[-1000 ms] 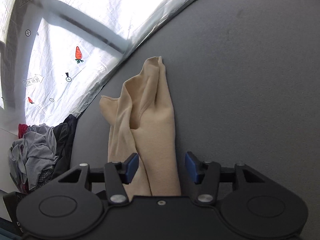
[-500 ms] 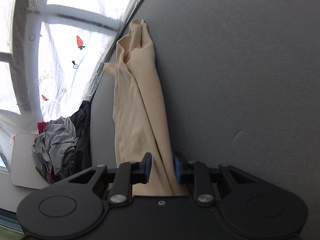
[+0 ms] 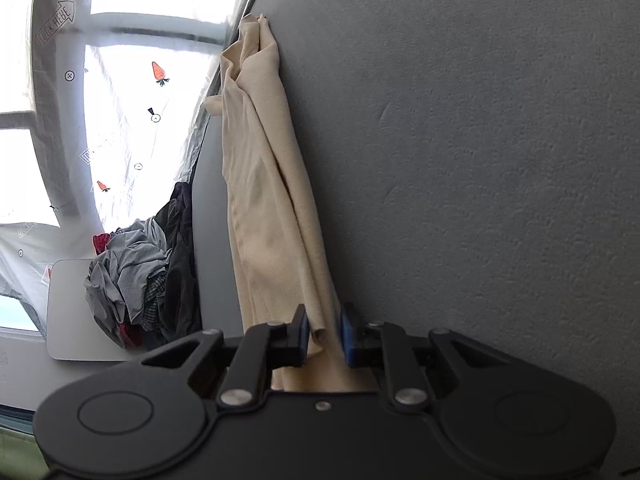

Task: Fold clothes
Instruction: 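Grasp the collar end of the folded shirt with both tools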

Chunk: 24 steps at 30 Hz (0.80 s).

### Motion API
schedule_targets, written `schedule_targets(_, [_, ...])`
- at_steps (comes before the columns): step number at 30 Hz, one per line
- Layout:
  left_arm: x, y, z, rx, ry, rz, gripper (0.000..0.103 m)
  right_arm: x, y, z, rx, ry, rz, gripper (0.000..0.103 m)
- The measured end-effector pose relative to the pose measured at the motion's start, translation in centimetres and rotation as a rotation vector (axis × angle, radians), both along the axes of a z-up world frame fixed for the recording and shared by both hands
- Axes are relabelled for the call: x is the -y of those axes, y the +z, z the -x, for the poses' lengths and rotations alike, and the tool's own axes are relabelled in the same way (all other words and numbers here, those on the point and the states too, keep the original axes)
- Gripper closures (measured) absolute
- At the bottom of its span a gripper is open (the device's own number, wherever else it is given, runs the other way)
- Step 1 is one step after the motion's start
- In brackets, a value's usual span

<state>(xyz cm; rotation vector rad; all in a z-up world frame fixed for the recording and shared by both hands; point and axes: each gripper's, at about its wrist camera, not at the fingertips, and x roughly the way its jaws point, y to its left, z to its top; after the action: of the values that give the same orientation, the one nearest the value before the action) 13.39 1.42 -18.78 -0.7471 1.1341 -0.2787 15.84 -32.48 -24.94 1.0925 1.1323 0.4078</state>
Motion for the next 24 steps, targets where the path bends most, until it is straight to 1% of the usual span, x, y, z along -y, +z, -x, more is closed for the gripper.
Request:
schedule_targets(2, [0.0,-0.2,0.3,-0.015,-0.010,0.014,0.078,0.0,-0.2,0.5,-0.010,0.011,-0.014,0.086])
schedule_targets(7, [0.5,-0.2,0.4,-0.019,-0.015,-0.006,0.078,0.1,-0.4,0.8,-0.016,0.007,-0.026,0.086])
schedule_targets(8, [0.6,-0.1,0.4,-0.021,-0.013,-0.009,0.079,0.1,-0.4,0.7,-0.018,0.007,-0.028,0.086])
schedule_targets(10, [0.6,-0.2,0.4,-0.030,-0.005,-0.016,0.087,0.2,-0.5,0.7,-0.020,0.003,-0.037,0.087])
schedule_targets(11, [0.5,-0.3,0.4,-0.036,0.002,-0.015,0.088,0.2,-0.5,0.6,-0.020,0.002,-0.038,0.091])
schedule_targets(14, [0.1,-0.6,0.6,-0.064,0.046,0.033,0.089,0.2,-0.4,0.5,-0.013,0.004,-0.036,0.094])
schedule_targets(16, [-0.1,-0.6,0.9,-0.073,0.080,0.090,0.090,0.2,0.0,0.4,-0.004,0.006,-0.044,0.094])
schedule_targets(17, [-0.2,-0.4,0.9,-0.068,0.087,0.110,0.090,0.2,0.3,0.4,0.007,0.003,-0.059,0.094])
schedule_targets(21, [0.0,0.9,0.6,-0.036,0.089,0.151,0.090,0.2,2.1,0.1,0.059,-0.006,-0.106,0.095])
schedule_targets(24, [0.0,2.5,0.2,0.009,0.099,0.203,0.090,0.5,3.7,-0.6,0.101,-0.016,-0.128,0.095])
